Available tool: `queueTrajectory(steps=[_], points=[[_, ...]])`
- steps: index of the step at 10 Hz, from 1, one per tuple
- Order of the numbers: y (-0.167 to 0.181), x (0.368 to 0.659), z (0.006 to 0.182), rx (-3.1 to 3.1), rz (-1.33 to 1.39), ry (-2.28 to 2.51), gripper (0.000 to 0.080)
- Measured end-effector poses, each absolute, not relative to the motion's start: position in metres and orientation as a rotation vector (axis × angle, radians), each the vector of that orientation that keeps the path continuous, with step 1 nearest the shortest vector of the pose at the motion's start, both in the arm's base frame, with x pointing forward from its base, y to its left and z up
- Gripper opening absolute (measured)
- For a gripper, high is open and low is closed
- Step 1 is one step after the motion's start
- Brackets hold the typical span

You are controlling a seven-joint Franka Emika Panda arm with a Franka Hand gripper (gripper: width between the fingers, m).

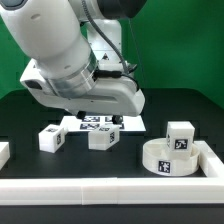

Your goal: Assemble stool

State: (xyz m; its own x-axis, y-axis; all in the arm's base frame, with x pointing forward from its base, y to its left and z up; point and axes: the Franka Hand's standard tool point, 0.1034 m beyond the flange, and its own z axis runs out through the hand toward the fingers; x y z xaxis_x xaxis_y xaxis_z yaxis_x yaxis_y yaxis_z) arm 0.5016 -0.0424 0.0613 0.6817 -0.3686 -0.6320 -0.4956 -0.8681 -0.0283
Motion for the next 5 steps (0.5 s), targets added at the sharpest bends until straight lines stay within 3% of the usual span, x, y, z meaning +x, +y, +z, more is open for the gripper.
queueTrajectory(steps=[5], points=[[-0.045,0.482,0.036,-2.683,0.945,0.737,0.0649]])
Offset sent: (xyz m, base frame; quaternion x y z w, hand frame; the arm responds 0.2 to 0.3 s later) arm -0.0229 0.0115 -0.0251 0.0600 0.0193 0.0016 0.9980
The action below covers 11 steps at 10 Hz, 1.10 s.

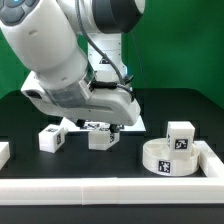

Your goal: Assemble stool

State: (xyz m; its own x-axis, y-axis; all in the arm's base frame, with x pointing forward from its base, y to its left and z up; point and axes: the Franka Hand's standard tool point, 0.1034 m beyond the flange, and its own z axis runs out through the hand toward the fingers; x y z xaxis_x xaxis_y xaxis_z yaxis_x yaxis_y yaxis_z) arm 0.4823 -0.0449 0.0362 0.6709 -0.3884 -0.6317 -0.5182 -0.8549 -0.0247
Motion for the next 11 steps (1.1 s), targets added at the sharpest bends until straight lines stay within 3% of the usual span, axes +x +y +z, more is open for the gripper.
queueTrajectory(steps=[3,5,11], points=[[-0.046,0.472,0.037,-2.601,1.107,0.721,0.0649],[-0.048,0.468,0.027,-2.568,1.177,0.717,0.0649],[-0.037,0.461,0.012,-2.596,1.160,0.701,0.0649]])
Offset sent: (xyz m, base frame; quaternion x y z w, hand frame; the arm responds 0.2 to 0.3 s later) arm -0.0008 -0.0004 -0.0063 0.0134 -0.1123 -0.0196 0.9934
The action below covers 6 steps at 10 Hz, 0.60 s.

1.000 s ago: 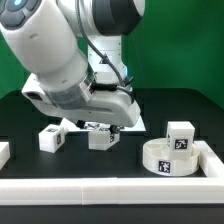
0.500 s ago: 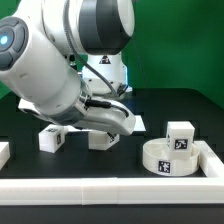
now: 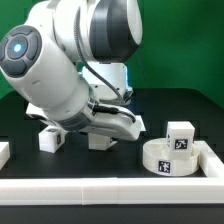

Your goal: Assemble stool

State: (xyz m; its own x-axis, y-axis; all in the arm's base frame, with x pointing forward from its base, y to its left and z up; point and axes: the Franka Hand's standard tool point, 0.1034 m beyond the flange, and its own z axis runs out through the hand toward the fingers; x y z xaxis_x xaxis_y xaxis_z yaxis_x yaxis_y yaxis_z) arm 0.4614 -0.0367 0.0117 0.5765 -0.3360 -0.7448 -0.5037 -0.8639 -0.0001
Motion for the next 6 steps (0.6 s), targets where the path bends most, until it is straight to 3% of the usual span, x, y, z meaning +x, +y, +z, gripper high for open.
queueTrajectory(steps=[1,3,6], points=[[-0.0362,0.4611,0.0115,-2.596,1.161,0.700,0.0649],[-0.0369,0.4599,0.0096,-2.596,1.162,0.703,0.0392],[-0.0367,0.4598,0.0094,-2.596,1.162,0.703,0.0327]])
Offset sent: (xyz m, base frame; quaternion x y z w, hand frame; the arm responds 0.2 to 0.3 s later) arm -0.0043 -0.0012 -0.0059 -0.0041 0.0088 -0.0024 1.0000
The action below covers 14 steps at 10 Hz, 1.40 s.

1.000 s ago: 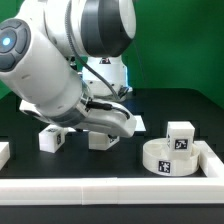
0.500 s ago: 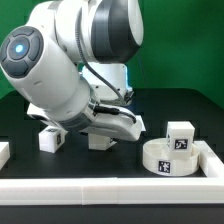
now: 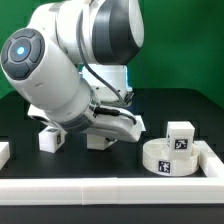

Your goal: Assemble stool

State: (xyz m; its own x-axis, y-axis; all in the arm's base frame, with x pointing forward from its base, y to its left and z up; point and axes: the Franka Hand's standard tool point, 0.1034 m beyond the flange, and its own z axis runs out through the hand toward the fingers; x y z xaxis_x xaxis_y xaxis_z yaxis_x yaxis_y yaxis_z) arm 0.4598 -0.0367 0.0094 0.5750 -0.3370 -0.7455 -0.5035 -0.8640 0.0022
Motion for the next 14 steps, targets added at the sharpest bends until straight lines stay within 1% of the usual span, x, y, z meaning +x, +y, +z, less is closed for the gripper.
queueTrajectory(steps=[2,3,5,7,8,11,12,13,14], points=[[-0.035,0.465,0.014,-2.606,1.154,0.705,0.0327],[-0.029,0.472,0.023,-2.622,1.134,0.704,0.0327],[-0.011,0.488,0.050,-2.686,1.091,0.710,0.0327],[0.020,0.500,0.083,-2.718,1.089,0.786,0.0327],[0.028,0.504,0.091,-2.723,1.077,0.823,0.0327],[0.027,0.510,0.087,-2.745,1.023,0.817,0.0327],[0.026,0.516,0.087,-2.764,0.970,0.819,0.0327],[0.025,0.525,0.091,-2.800,0.881,0.803,0.0327],[0.026,0.533,0.099,-2.830,0.796,0.794,0.0327]])
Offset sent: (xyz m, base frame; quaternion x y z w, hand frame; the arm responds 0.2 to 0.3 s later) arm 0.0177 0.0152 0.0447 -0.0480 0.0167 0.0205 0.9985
